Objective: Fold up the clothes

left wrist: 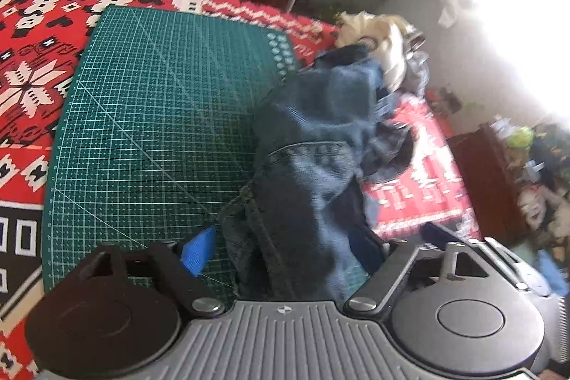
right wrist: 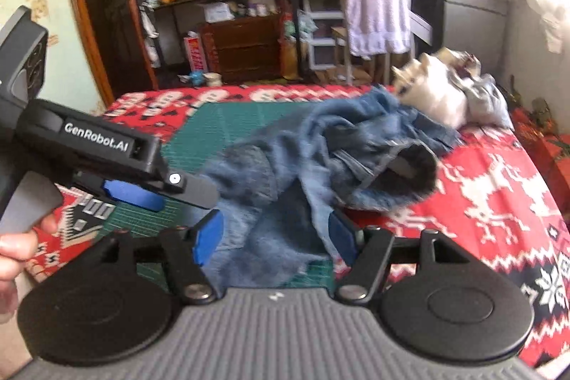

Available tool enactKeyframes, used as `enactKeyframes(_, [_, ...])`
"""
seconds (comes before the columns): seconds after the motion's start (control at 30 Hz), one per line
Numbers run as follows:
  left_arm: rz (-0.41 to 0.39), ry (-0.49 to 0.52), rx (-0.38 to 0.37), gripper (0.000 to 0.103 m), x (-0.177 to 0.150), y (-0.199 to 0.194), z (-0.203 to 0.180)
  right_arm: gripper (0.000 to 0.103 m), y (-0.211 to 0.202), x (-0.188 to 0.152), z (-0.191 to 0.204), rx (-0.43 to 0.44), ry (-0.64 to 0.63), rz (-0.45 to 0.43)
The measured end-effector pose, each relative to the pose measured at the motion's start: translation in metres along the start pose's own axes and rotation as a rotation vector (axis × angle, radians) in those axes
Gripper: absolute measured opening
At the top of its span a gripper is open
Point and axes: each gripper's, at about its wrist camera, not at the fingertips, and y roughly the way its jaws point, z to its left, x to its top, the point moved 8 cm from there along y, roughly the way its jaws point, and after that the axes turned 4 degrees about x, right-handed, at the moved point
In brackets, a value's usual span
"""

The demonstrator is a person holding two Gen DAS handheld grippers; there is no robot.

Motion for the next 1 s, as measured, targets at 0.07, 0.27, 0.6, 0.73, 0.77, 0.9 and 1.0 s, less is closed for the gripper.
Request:
enactKeyframes(0.07, [0.006,-0.005,0.007,0.043,0.000,0.005,0.003,0.070,0.004,-0.004,-0.011,-0.020,0.038,0.019])
enactKeyframes(0.27, [0.017,-0.021,0.028,0.015,0.000,0.016,0.015,0.070,0.023,-0.021,-0.024,-0.012,0.115,0.073])
enactKeyframes(0.6, [0.008,-0.153,0.014,0.015,-0.017,-0.003,0.058,0.069,0.039,-0.023,-0.015,0.027,0.156,0.115])
enactKeyframes(0.73, [-0.004,-0.166,0.025,0.014,-0.022,-0.011,0.067,0.069,0.049,-0.031,-0.013,0.037,0.186,0.158])
enactKeyframes(0.77, [-0.008,-0.165,0.029,0.013,-0.023,-0.014,0.069,0.069,0.051,-0.032,-0.011,0.039,0.190,0.166])
enactKeyframes(0.9, [-0.008,-0.170,0.034,0.012,-0.024,-0.016,0.075,0.069,0.051,-0.031,-0.011,0.026,0.192,0.149])
enactKeyframes(1.0, [-0.005,-0.163,0.026,0.012,-0.022,-0.016,0.071,0.069,0.051,-0.028,-0.019,0.001,0.208,0.137])
